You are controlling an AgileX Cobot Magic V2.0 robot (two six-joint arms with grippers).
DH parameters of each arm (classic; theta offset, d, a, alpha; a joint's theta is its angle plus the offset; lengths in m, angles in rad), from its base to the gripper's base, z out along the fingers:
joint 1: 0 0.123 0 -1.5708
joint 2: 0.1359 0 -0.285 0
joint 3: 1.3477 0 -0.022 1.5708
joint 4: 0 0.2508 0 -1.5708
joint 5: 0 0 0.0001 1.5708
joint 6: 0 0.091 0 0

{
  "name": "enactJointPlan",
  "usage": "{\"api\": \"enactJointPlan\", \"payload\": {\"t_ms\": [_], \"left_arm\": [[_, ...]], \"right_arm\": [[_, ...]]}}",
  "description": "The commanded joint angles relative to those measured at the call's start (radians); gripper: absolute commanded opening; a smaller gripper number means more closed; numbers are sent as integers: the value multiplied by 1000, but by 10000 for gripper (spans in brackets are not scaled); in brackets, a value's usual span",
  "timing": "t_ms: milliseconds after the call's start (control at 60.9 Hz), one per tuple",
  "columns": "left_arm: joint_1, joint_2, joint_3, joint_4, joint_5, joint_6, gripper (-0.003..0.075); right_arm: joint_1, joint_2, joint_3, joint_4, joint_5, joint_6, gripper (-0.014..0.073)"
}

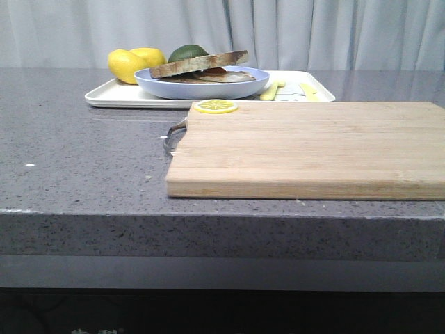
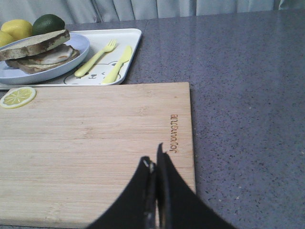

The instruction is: Place bread and move sandwich to tray

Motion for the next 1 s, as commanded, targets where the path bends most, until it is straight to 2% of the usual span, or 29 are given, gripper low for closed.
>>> {"api": "enactJointPlan", "payload": {"t_ms": [0, 164, 263, 591, 854, 985], "left_arm": [[28, -2, 1, -18, -131, -11, -20], [154, -74, 82, -85, -191, -11, -20], [192, -131, 138, -87, -226, -11, -20], [201, -161, 313, -90, -291, -11, -20], [201, -161, 463, -109, -465, -11, -20], [201, -161, 459, -113, -436, -11, -20]], "right_arm": [[-1, 6, -27, 0, -75, -3, -64], [-1, 6, -27, 0, -75, -3, -64], [-1, 6, -27, 0, -75, -3, -64], [-1, 6, -27, 0, -74, -3, -64], [-1, 6, -27, 0, -74, -3, -64], [-1, 6, -27, 0, -74, -3, -64]]}}
